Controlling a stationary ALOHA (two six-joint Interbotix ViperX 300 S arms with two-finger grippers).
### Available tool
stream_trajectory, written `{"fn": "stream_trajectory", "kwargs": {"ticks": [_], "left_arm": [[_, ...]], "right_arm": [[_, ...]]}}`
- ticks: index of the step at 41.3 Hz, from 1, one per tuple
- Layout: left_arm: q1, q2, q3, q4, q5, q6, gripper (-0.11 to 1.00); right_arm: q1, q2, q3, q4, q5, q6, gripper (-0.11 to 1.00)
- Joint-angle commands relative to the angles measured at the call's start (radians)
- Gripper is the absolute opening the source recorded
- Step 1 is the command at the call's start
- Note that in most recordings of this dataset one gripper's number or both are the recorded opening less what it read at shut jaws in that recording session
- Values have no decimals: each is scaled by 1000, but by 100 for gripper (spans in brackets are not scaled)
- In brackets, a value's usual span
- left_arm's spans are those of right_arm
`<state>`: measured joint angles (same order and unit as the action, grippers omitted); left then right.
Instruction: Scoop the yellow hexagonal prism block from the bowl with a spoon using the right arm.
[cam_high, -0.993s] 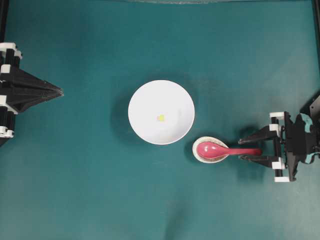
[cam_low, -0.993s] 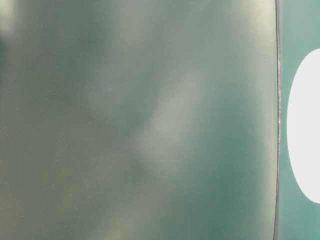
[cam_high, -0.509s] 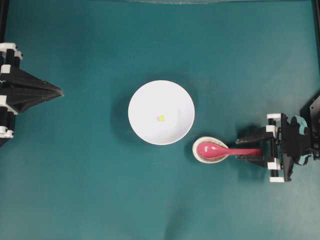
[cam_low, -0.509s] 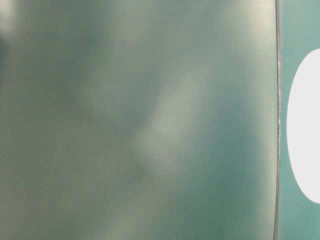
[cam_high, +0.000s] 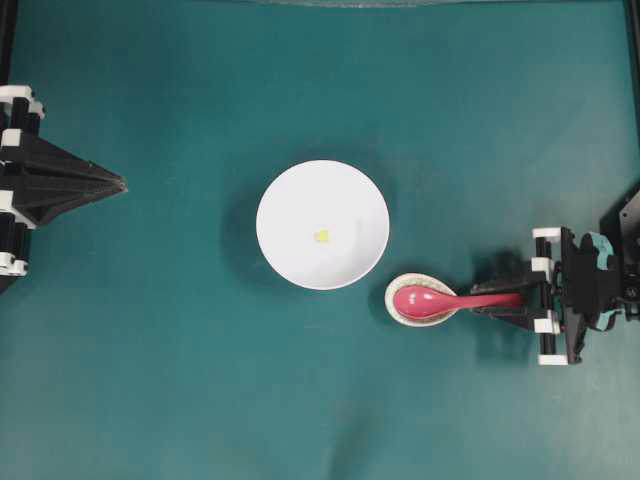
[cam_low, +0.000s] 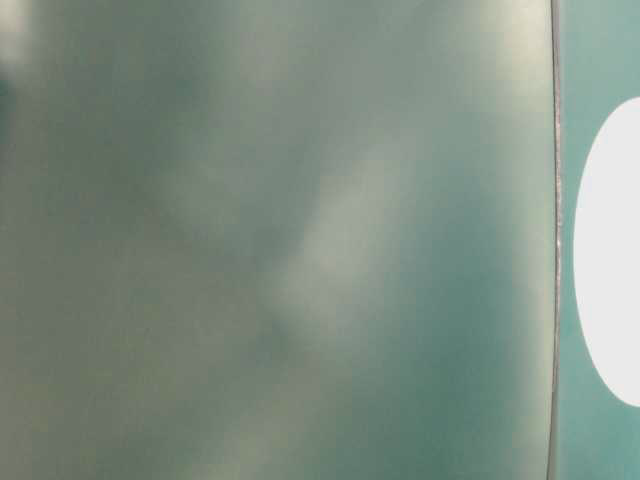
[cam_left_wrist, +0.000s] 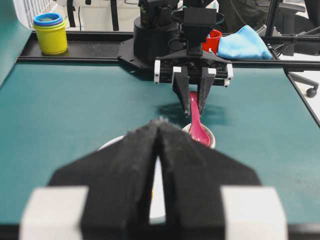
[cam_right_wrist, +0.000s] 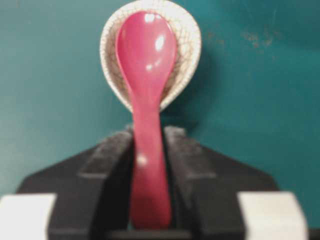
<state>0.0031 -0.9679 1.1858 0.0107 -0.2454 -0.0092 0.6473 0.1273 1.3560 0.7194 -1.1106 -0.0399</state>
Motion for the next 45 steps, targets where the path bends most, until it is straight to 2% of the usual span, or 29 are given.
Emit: {"fn": "stream_trajectory", "kwargs": {"ticks": [1, 6, 16, 23, 33, 45], "left_arm": [[2, 8, -28, 3, -6, -2, 0], [2, 9, -28, 3, -5, -2, 0], [2, 9, -28, 3, -6, -2, 0], [0, 9, -28, 3, -5, -2, 0], [2, 8, -28, 3, -5, -2, 0], [2, 8, -28, 3, 6, -2, 0]], "right_arm": [[-2, -9, -3, 0, -9, 0, 29], [-2, -9, -5, -2, -11, 0, 23], [-2, -9, -11, -5, -9, 0, 24], [-2, -11, -14, -6, -5, 0, 29], [-2, -9, -17, -6, -9, 0, 45], [-2, -9, -20, -41, -12, -12, 45]]}}
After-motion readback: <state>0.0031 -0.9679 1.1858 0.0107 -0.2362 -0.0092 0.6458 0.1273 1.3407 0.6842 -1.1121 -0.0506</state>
